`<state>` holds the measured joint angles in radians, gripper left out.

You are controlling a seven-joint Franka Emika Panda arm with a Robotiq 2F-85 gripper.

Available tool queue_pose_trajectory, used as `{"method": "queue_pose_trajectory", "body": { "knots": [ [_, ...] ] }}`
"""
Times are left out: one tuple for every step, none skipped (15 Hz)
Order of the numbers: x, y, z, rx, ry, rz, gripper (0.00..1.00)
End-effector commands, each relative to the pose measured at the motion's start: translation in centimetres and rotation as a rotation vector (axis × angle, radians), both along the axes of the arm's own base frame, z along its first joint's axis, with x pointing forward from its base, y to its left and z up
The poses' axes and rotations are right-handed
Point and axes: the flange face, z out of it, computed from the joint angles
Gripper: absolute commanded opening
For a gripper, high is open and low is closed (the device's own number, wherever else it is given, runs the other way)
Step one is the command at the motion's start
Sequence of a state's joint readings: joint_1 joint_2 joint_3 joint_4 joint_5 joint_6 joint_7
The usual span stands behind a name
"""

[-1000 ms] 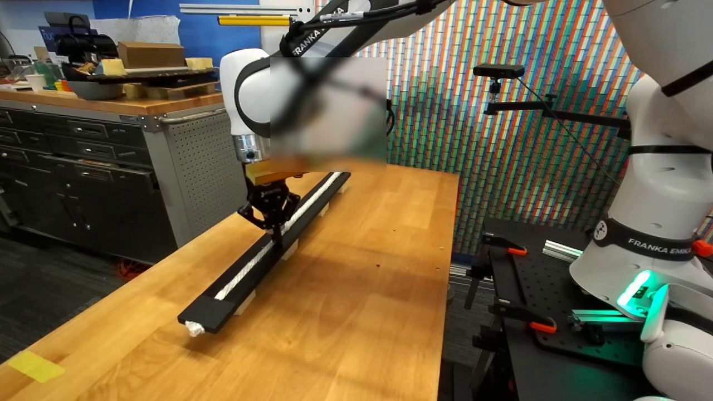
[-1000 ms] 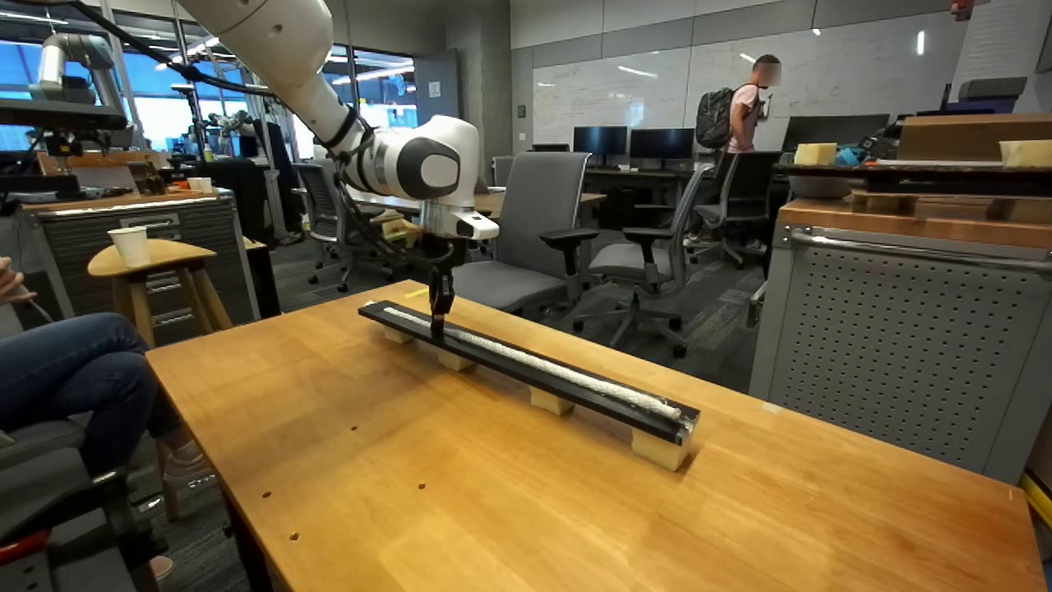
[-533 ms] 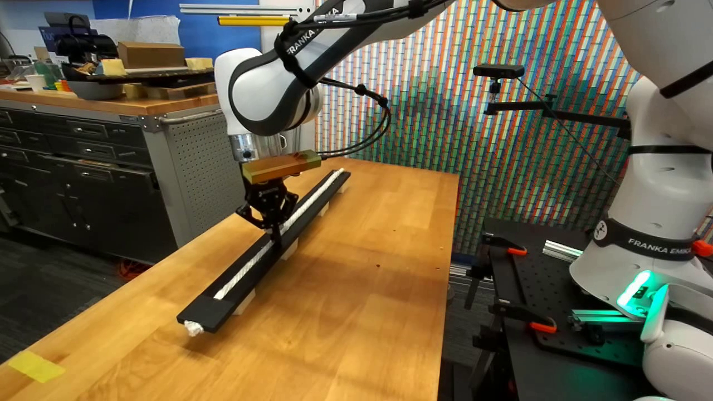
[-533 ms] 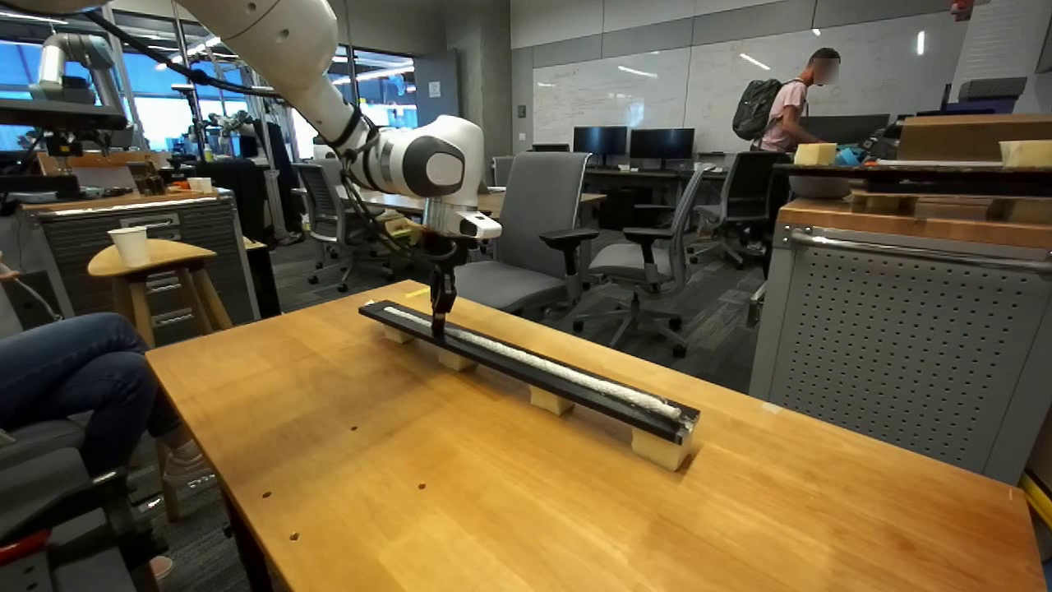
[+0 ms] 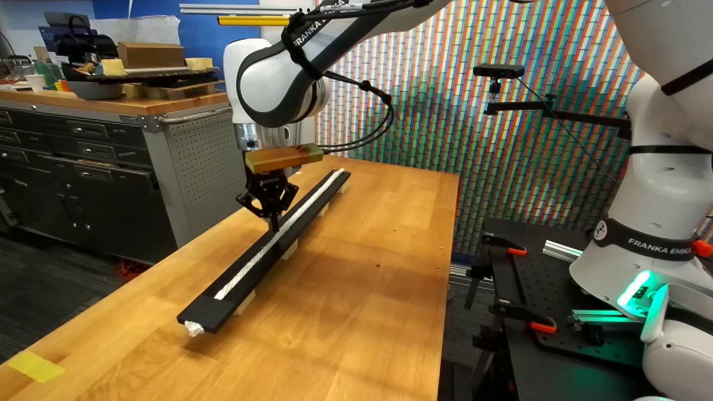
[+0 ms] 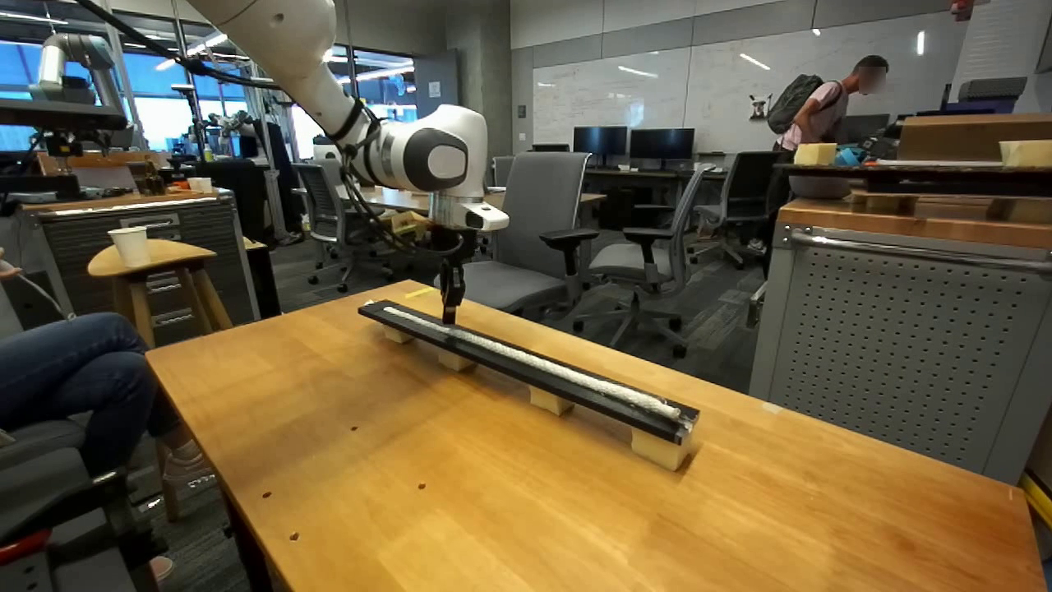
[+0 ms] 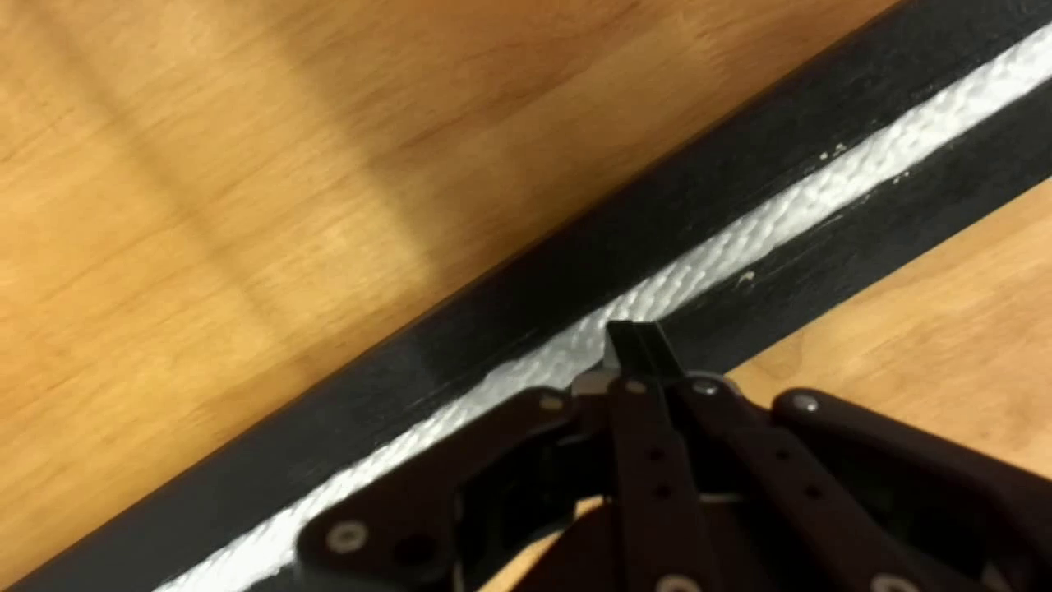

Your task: Lay the white object along the black object and press down on it

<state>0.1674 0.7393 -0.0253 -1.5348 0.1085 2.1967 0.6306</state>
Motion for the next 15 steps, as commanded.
{"method": "queue_pose_trajectory", "body": {
  "knots": [
    [-0.3, -1.6, 1.2, 0.015, -0.032, -0.038, 0.0],
    [-0.2, -2.0, 1.1, 0.014, -0.031, -0.043, 0.0],
    [-0.1, -2.2, 0.9, 0.012, -0.028, -0.047, 0.0],
    [0.0, -2.4, 0.6, 0.012, -0.023, -0.049, 0.0],
    [0.0, -2.6, 0.4, 0.012, -0.018, -0.05, 0.0],
    [0.1, -2.7, 0.1, 0.012, -0.013, -0.051, 0.0],
    [0.2, -2.7, -0.2, 0.012, -0.009, -0.05, 0.0],
    [0.3, -2.8, -0.5, 0.013, -0.002, -0.048, 0.0],
    [0.5, -2.8, -1.1, 0.024, 0.013, -0.041, 0.0],
    [0.5, -2.8, -1.5, 0.017, 0.018, -0.044, 0.0],
    [0.5, -2.9, -1.9, 0.02, 0.026, -0.042, 0.0],
    [0.6, -2.9, -2.1, 0.019, 0.03, -0.043, 0.0],
    [0.9, -3.0, -2.1, 0.022, 0.031, -0.045, 0.0],
    [0.9, -3.0, -2.2, 0.026, 0.037, -0.044, 0.0],
    [1.0, -3.0, -2.3, 0.026, 0.04, -0.048, 0.0]
  ]
}}
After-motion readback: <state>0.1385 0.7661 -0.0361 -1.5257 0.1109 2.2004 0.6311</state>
